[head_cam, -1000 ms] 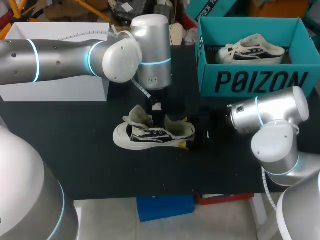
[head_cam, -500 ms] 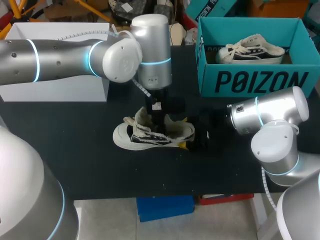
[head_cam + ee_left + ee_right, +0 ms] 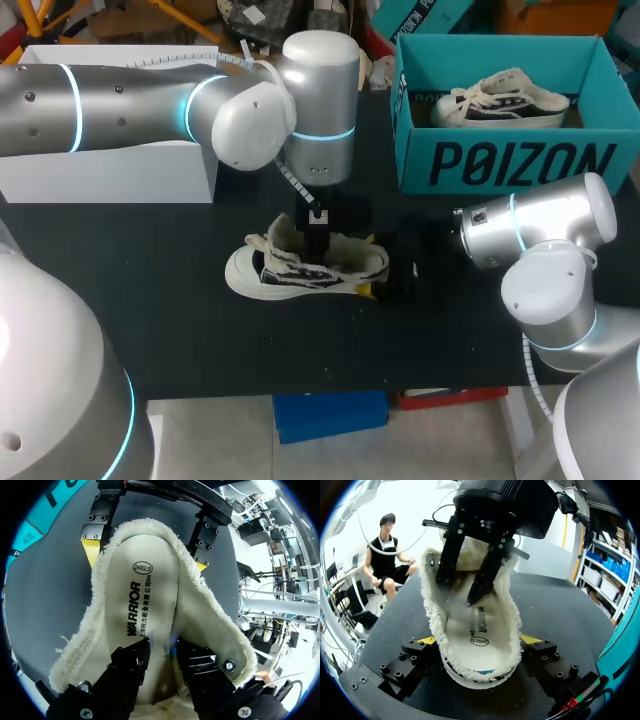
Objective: Take the shoe out of the shoebox, open the shoe tongue, remove and reinsert the insole, then place the shoe into the shoebox
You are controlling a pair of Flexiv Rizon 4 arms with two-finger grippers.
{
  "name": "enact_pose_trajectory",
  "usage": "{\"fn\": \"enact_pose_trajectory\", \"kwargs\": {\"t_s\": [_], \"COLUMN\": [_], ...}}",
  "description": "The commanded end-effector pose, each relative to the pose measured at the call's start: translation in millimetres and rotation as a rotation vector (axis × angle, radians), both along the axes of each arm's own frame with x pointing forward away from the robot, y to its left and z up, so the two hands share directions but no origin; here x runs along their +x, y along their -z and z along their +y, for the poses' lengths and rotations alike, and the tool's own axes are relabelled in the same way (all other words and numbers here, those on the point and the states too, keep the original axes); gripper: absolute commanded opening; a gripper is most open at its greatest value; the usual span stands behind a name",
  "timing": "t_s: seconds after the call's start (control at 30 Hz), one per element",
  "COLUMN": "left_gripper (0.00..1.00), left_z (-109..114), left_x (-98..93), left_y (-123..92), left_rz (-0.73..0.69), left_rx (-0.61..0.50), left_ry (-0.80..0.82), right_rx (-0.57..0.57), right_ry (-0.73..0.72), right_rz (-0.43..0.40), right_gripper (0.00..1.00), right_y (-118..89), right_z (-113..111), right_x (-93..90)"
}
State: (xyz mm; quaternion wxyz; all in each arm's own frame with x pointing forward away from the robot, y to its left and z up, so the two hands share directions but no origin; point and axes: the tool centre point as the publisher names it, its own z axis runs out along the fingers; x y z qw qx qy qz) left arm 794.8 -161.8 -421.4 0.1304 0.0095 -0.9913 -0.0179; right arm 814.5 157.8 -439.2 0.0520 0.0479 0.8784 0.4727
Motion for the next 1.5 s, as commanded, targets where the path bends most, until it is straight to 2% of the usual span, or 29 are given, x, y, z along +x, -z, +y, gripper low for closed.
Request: {"fn": "enact_pose_trajectory", "kwargs": {"t_s": [0.03, 0.27, 0.53, 0.77, 0.83, 0.9, 1.0, 1.03, 1.07, 1.17, 1.33, 1.5], "left_gripper": [0.35, 0.34, 0.35, 0.34, 0.36, 0.31, 0.33, 0.43, 0.44, 0.36, 0.44, 0.42], "left_z": [12.6, 8.7, 3.7, 3.1, 5.5, 8.9, 13.6, 15.1, 16.6, 21.5, 31.4, 47.6], "left_x": [-1.4, -4.1, -5.9, -4.1, -0.8, 4.2, 11.6, 13.8, 16.1, 21.1, 34.8, 51.1], "left_y": [42.7, 51.5, 63.0, 85.4, 90.4, 96.1, 102.4, 105.3, 107.3, 112.6, 119.3, 113.7], "left_rz": [-0.001, -0.040, -0.176, -0.297, -0.337, -0.370, -0.438, -0.476, -0.495, -0.573, -0.688, -0.787], "left_rx": [-0.008, 0.010, 0.108, 0.211, 0.231, 0.238, 0.262, 0.275, 0.275, 0.295, 0.331, 0.316], "left_ry": [-0.005, -0.008, -0.043, -0.052, -0.055, -0.059, -0.047, -0.043, -0.033, -0.022, 0.014, -0.012], "right_rx": [-0.002, -0.002, -0.002, -0.002, -0.002, -0.002, -0.002, -0.002, -0.002, -0.002, -0.002, -0.002], "right_ry": [0.003, 0.003, 0.003, 0.003, 0.003, 0.003, 0.003, 0.003, 0.003, 0.003, 0.003, 0.003], "right_rz": [0.001, 0.001, 0.001, 0.001, 0.001, 0.001, 0.001, 0.001, 0.001, 0.001, 0.001, 0.001], "right_gripper": [0.00, 0.00, 0.00, 0.00, 0.00, 0.00, 0.00, 0.00, 0.00, 0.00, 0.00, 0.00], "right_y": [0.6, 0.6, 0.6, 0.6, 0.6, 0.6, 0.6, 0.6, 0.6, 0.6, 0.6, 0.6], "right_z": [-1.1, -1.1, -1.1, -1.1, -1.1, -1.1, -1.1, -1.1, -1.1, -1.1, -1.1, -1.1], "right_x": [-0.1, -0.1, -0.1, -0.1, -0.1, -0.1, -0.1, -0.1, -0.1, -0.1, -0.1, -0.1]}}
